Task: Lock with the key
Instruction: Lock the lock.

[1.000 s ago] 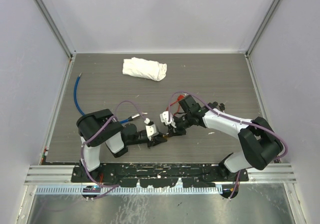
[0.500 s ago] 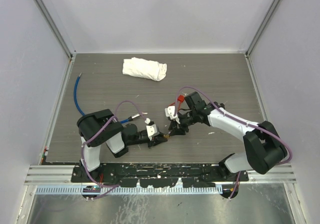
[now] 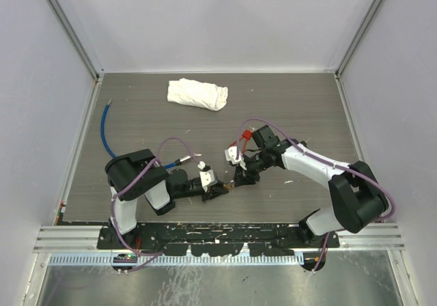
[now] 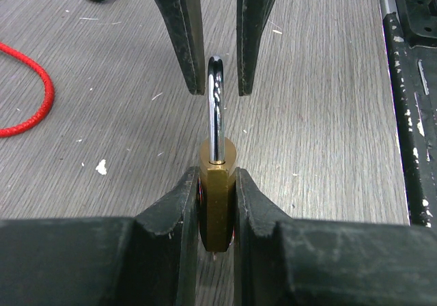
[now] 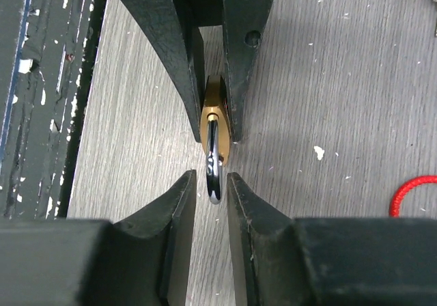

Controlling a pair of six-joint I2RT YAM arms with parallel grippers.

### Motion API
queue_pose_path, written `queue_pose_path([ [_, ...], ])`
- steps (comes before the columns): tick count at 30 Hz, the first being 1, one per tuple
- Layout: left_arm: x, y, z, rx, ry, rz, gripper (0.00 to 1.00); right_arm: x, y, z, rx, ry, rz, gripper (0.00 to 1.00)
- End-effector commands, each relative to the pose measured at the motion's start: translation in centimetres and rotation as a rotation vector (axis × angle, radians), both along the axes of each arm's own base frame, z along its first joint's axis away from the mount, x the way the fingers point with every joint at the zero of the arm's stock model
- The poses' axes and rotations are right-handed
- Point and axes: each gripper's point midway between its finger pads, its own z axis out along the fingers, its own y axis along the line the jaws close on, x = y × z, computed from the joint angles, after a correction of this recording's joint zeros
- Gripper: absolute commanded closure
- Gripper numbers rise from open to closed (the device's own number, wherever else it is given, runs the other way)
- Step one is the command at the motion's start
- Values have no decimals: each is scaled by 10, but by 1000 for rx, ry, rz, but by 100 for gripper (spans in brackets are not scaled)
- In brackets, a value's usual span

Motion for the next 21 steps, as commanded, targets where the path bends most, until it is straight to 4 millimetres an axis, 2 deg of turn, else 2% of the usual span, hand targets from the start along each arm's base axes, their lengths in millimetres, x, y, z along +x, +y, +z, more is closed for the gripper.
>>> queue_pose_path([
  [1,1,12,-24,79,36,28,100,11,6,9,13,-27,4,74],
  [4,2,12,-25,79,41,31,100,10,8,11,25,-27,15,97],
  [11,2,12,-30,88,47,29,100,-10,21,22,81,-76,88,99],
  [17,0,12,-30,84,57,8,100,-6,26,7,41,-142,89,99],
  [21,0,11,-31,83,68,2,100,-9,30,1,38,-124,94,99],
])
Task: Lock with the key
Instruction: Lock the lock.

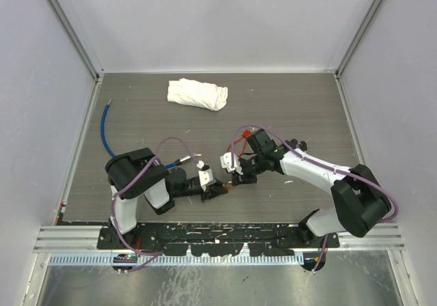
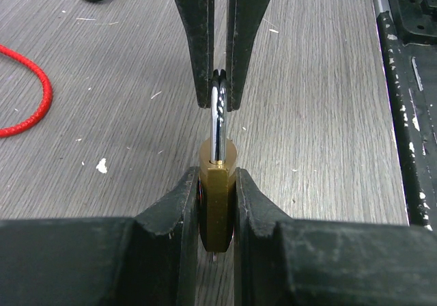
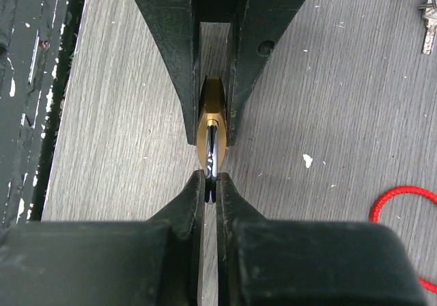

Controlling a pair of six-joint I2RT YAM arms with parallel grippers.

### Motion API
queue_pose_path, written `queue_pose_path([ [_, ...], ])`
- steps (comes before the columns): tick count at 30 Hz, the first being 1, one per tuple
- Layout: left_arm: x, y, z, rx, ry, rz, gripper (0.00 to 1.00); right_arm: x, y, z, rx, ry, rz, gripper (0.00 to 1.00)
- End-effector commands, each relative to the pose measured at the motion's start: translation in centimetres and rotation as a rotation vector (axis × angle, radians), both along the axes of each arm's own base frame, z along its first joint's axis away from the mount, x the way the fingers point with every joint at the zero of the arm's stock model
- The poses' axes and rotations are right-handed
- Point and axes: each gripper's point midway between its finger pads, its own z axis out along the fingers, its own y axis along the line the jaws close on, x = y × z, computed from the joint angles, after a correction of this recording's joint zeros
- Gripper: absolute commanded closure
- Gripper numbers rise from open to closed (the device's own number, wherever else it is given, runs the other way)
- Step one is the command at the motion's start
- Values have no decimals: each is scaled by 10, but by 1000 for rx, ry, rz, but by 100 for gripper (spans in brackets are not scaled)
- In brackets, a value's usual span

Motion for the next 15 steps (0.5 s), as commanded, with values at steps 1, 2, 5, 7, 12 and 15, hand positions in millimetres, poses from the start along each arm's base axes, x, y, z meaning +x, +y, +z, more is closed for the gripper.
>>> queue_pose_path([
  [1,0,9,-31,89,66,23,100,-8,23,6,75,-5,66,99],
  [2,0,9,-32,90,70,21,100,-10,24,4,73,6,68,99],
  [5,-1,9,-35,93,78,14,100,-13,27,1,77,27,69,99],
  [7,-1,10,-37,98,83,16,100,-17,28,-2,80,50,77,99],
  [12,-1,10,-42,107,92,13,100,-32,35,-10,75,119,106,99],
  [15,-1,10,-47,116,100,11,100,-38,43,-13,86,139,107,99],
])
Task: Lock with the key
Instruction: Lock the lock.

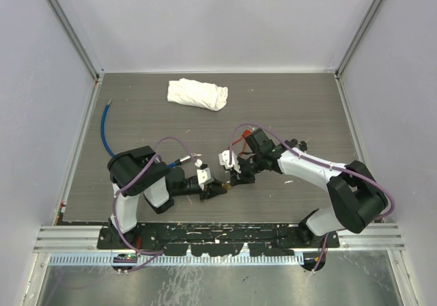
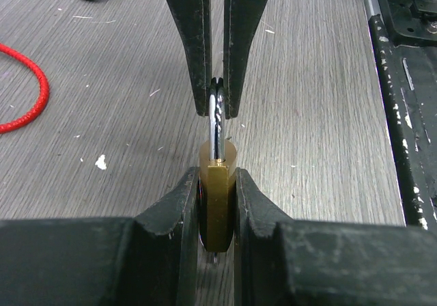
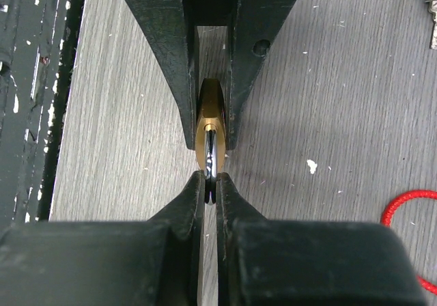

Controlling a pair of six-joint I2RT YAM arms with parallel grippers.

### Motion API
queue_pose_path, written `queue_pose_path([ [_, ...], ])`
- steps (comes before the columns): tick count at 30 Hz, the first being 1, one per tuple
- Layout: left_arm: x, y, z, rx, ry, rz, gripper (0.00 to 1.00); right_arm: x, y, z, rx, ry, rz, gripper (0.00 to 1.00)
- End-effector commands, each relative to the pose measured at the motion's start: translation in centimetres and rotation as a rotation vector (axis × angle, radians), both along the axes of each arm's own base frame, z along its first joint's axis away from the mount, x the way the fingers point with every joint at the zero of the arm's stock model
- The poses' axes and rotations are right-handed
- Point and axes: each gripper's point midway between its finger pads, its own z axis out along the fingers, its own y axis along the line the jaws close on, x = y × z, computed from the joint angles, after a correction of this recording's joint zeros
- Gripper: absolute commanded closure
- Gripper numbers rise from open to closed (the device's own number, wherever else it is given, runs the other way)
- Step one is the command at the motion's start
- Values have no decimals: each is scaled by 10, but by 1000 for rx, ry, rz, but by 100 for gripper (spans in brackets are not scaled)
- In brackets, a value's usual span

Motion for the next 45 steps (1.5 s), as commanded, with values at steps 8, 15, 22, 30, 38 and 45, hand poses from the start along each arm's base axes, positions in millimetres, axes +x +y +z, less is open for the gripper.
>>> queue_pose_path([
  [8,3,11,-53,152,83,51,100,-58,47,-25,86,161,177,99],
  [15,8,12,-49,141,98,79,100,-57,50,-26,36,147,202,99],
  [22,7,12,0,27,141,117,100,11,13,48,134,-4,-7,38],
  [30,0,12,36,-36,368,177,100,46,-54,128,270,-123,-203,14],
  [38,14,7,95,-190,517,278,100,18,-53,154,422,-24,-173,14],
  [45,29,7,138,-319,556,349,100,11,-41,160,520,184,-175,16],
])
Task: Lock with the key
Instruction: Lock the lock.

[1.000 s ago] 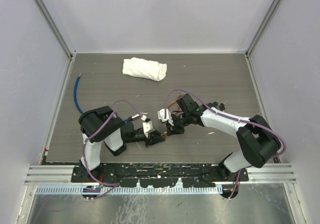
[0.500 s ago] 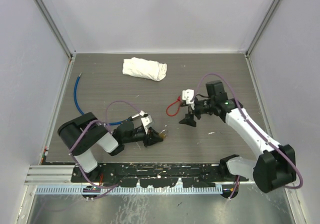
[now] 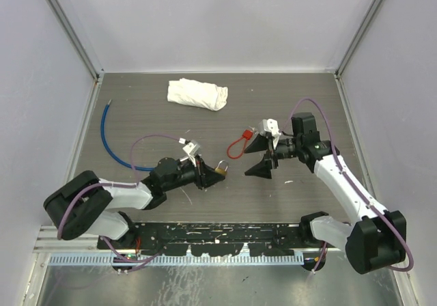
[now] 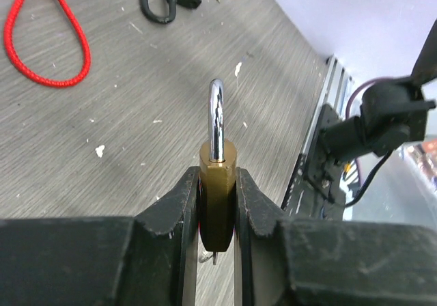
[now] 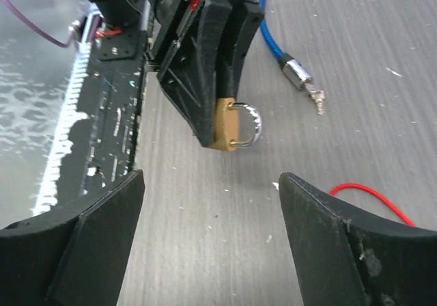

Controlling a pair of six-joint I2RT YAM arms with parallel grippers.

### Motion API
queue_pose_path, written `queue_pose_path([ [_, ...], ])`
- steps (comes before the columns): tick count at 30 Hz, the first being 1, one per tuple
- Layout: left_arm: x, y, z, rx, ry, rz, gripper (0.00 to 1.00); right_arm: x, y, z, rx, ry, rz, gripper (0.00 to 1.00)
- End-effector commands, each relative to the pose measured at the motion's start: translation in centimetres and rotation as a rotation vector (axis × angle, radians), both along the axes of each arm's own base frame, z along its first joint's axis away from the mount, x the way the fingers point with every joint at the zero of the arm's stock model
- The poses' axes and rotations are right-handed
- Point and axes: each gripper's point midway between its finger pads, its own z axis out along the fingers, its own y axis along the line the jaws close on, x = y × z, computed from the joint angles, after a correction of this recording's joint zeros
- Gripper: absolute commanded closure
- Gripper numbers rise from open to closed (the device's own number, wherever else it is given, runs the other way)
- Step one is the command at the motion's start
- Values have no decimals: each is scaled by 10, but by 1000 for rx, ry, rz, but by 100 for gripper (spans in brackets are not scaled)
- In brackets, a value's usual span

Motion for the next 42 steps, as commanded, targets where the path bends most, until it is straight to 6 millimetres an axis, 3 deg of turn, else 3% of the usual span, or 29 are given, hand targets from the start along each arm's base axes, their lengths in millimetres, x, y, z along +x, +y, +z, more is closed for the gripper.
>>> queue_pose_path([
  [1,19,-6,59,-163,-20,91,100,-7,10,19,119,115,50,16],
  [10,35,5,98,-336,8,222,100,5,21,2,156,346,-46,19],
  [16,58,22,122,-480,25,384,100,0,43,-13,138,516,-56,23],
  [21,66,20,148,-575,-15,413,100,0,52,-12,171,579,-56,23],
  [29,56,5,160,-615,-66,334,100,5,52,1,202,594,-73,23],
  [42,22,-10,166,-571,-143,128,100,20,31,42,291,535,-104,22],
])
